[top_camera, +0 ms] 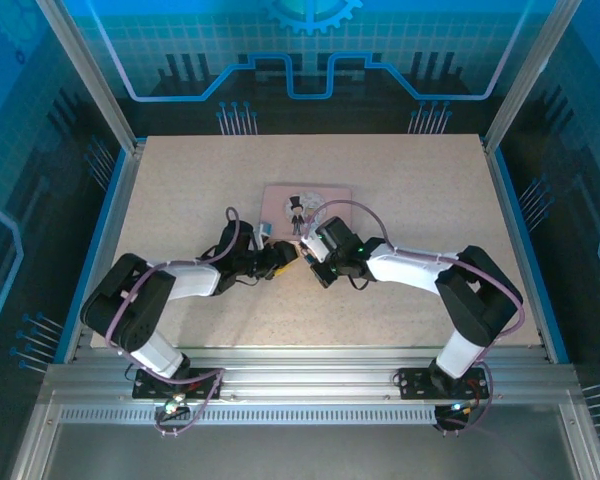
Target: Unlock a padlock with a key
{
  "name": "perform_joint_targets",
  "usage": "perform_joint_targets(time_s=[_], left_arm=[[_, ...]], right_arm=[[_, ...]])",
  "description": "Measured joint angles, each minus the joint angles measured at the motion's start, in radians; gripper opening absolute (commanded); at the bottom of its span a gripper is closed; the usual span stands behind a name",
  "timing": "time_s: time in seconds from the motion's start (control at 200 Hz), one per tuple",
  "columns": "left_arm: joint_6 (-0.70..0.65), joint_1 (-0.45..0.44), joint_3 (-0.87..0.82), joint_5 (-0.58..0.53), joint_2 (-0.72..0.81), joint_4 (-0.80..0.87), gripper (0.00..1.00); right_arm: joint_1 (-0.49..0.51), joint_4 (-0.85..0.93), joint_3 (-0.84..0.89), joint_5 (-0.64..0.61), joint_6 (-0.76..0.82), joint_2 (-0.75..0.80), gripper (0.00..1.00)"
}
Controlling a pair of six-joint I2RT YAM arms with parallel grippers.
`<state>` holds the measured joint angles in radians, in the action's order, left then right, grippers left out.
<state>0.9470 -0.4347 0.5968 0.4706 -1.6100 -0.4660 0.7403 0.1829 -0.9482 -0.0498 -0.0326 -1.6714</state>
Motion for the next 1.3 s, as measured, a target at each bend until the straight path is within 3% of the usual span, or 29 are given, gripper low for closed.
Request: perform_joint_targets(time_s=[0.27,0.365,0.63,0.861,1.051,1.301], left_arm=[[0.005,-0.055,0.062,-0.003,-0.081,-0.061,0.54],[0.005,-0.060,0.079,-0.003,-0.098,-0.064,0.48],[-0.026,-0.064,0.098,-0.019,-0.134,-0.084,0.18],[-0.037,-0.064,0.098,-0.027,-0.144,-0.101,0.09],[-0.030,-0.064,0.098,-0.025,-0.145,-0.108,0.05],[-0.011,-0.065,0.105,-0.021,-0.151,-0.116,0.05]], right_arm=[[0.021,-0.011,0.002,-0.027,-0.009,0.001,0.00],[0.028,-0.020,0.007,-0.033,-0.015,0.001,0.00],[0.031,-0.038,0.019,-0.072,-0.024,0.009,0.00],[0.031,-0.048,0.025,-0.099,-0.031,0.013,0.00],[0.028,-0.056,0.040,-0.093,-0.052,0.031,0.24],[-0.023,-0.060,0.085,0.007,-0.105,0.116,0.34]])
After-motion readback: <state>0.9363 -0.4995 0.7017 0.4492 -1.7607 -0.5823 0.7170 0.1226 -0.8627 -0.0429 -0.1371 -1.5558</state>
